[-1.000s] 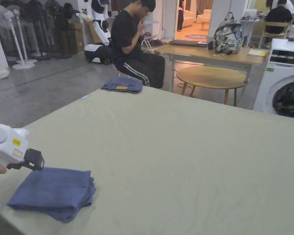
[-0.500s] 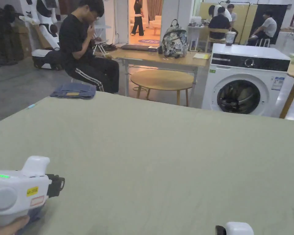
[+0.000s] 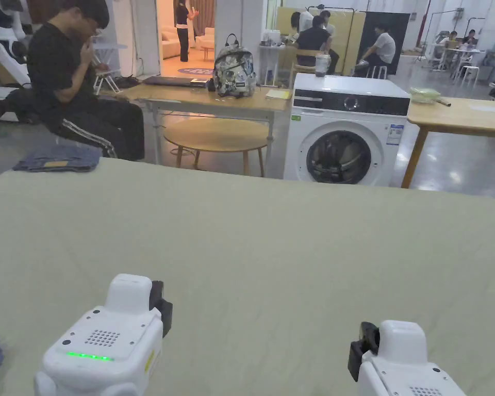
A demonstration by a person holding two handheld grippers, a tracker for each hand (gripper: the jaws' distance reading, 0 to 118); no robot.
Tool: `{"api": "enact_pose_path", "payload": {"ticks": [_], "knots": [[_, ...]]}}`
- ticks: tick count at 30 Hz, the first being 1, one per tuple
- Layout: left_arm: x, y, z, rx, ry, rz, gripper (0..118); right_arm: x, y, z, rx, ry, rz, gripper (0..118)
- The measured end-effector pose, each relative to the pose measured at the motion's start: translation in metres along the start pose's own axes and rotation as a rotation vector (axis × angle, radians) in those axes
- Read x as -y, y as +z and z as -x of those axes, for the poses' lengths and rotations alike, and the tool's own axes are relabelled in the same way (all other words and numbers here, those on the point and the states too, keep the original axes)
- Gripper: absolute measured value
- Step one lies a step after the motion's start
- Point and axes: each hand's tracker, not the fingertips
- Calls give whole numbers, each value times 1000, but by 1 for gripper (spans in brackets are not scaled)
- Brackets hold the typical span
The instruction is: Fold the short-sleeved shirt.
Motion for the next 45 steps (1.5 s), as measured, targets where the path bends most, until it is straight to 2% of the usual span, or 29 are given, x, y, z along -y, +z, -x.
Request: {"api": "enact_pose_path", "payload": {"ticks": [6,13,28,30,31,32,34,35,36,38,39,41,44,45], "knots": [[-7,1,-21,-24,38,-66,0,-10,-1,-21,46,-17,-98,0],[-8,4,-25,-34,38,-85,0,-13,3,-27,67,-16,-168,0],[-17,7,-16,-46,46,-124,0,-15,4,-17,54,-16,-181,0],[-18,7,-16,-49,42,-126,6,-16,3,-16,54,-7,-180,2],[-17,6,-16,-46,42,-125,11,-16,3,-16,52,-8,-180,6],[-17,6,-16,-43,44,-126,21,-17,3,-16,52,-7,-179,17],[-17,6,-16,-45,48,-128,42,-16,2,-15,60,-2,-177,47],[-18,6,-16,-50,49,-132,61,-16,1,-15,63,-1,-174,66],[-18,6,-15,-51,51,-131,72,-16,0,-15,64,-3,-171,69],[-19,6,-15,-39,66,-132,81,-15,0,-15,75,-4,-173,72],[-19,6,-14,-33,71,-134,90,-15,0,-15,80,0,-173,74],[-20,6,-15,-31,71,-134,91,-16,-2,-16,90,8,-164,78],[-20,4,-15,-31,64,-123,91,-16,-2,-16,97,10,-162,101],[-20,4,-15,-27,65,-120,91,-16,-1,-17,104,8,-166,101]]}}
